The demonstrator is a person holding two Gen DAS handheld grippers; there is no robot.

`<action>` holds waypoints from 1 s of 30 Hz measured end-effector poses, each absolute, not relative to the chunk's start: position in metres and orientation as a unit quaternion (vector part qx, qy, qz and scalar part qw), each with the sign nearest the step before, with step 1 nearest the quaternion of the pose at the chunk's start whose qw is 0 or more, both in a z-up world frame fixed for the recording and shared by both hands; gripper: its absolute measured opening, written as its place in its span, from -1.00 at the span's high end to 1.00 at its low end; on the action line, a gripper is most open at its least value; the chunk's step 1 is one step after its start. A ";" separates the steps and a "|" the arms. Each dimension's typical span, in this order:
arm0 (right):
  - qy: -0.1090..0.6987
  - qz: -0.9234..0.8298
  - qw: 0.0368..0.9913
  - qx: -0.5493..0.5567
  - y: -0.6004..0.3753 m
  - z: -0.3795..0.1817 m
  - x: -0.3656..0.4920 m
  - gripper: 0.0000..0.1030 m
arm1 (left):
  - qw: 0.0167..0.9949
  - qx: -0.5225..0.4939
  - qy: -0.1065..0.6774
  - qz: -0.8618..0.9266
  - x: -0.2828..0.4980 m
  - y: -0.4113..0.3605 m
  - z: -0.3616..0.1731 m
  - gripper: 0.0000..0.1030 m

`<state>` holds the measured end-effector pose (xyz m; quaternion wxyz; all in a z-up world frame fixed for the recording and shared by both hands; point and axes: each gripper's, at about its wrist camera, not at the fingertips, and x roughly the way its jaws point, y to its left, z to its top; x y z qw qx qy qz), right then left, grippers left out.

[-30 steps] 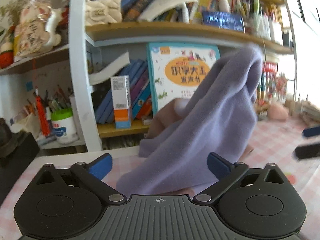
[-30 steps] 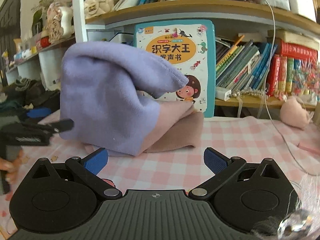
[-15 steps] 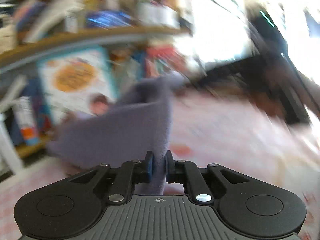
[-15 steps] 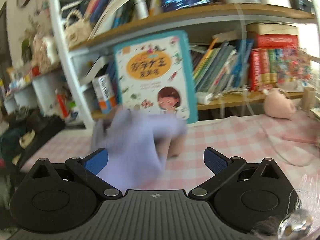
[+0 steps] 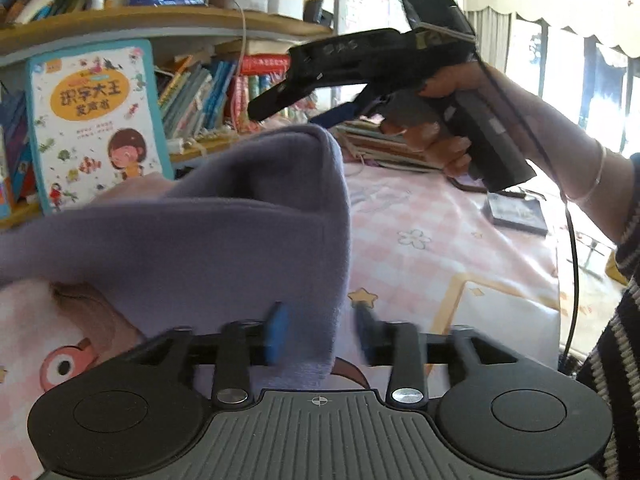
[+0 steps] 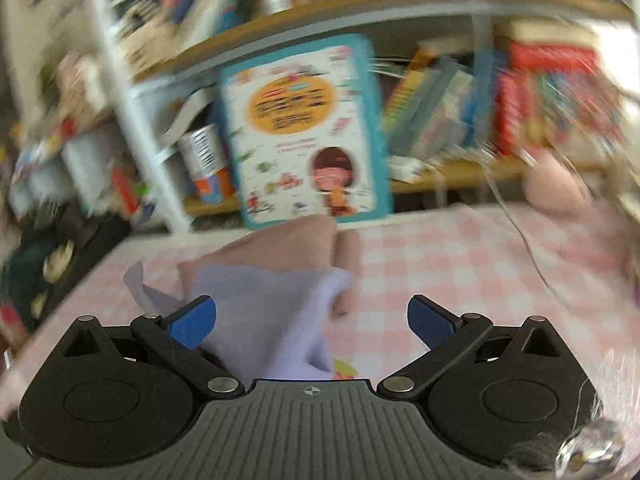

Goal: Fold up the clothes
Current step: 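Grasp the lavender sweater edge with the left gripper while the right gripper grasps the pink part, then lift and shake the sweater open with both grippers, spreading it on the table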

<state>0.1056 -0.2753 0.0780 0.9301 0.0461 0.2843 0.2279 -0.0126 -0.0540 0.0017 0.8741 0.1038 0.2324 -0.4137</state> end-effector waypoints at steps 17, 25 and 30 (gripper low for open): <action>0.383 0.389 0.769 -0.331 -0.083 0.049 0.205 -0.99 | 0.872 0.120 0.259 -0.398 0.005 -0.086 -0.015 -0.33; 0.413 0.402 0.751 -0.322 -0.061 0.025 0.217 0.33 | 0.865 0.054 0.289 -0.406 0.023 -0.063 -0.018 0.61; 0.373 0.357 0.807 -0.288 -0.098 0.058 0.215 0.72 | 0.867 0.047 0.293 -0.400 0.025 -0.046 -0.013 0.74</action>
